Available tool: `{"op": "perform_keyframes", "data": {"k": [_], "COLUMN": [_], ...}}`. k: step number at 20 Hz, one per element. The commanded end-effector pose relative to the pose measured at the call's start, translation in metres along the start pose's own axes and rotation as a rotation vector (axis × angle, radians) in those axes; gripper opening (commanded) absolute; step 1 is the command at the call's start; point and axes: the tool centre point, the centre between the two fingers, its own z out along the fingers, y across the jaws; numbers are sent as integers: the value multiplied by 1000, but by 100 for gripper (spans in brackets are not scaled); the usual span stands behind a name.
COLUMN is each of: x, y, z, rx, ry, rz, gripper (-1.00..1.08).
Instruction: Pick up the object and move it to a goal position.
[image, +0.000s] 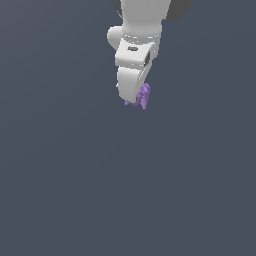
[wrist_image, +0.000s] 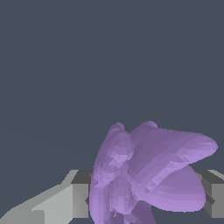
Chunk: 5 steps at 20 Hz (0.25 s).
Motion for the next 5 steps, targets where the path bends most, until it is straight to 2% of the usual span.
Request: {"op": "perform_keyframes", "data": {"k": [1, 5], "x": [-1, -1], "y": [-2, -3], "z": [-8, -13], "rx": [1, 1], "ry": [0, 0], "rz": [0, 1], "gripper": [-100, -100]}}
